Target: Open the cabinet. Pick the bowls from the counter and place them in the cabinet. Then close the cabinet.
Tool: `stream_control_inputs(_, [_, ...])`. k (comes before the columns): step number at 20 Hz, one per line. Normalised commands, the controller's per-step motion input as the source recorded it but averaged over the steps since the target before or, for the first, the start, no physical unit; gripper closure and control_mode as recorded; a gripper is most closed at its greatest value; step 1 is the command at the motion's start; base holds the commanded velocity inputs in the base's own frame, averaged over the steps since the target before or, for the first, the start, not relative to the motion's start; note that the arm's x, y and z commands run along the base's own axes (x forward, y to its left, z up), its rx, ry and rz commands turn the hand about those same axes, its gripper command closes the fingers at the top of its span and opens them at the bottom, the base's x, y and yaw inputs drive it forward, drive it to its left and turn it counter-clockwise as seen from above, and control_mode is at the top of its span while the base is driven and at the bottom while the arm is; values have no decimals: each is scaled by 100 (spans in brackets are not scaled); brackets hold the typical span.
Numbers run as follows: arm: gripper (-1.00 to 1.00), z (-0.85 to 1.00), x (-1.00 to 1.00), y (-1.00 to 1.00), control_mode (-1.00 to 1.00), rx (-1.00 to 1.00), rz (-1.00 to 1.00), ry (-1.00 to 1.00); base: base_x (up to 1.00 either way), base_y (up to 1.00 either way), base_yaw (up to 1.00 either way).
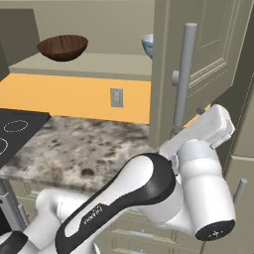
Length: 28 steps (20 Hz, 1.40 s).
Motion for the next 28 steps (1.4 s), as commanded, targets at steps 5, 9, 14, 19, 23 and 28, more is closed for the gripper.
stream_control_inputs(5, [-100, 2, -2, 76, -100, -2, 1, -16, 0, 0, 0])
stream_control_inputs(9, [-100, 14, -5, 88, -100, -6, 0, -9, 0, 0, 0])
stream_control_inputs(14, [-100, 31, 1, 77, -100, -5, 0, -1, 0, 0, 0])
stream_control_inputs(19, [-100, 39, 31, 32, -100, 0, 0, 1, 0, 0, 0])
stream_control_inputs(23, [-100, 24, 37, 0, -100, 0, 0, 9, 0, 0, 0])
stream_control_inputs(28, [-100, 4, 16, -30, -100, 0, 0, 23, 0, 0, 0])
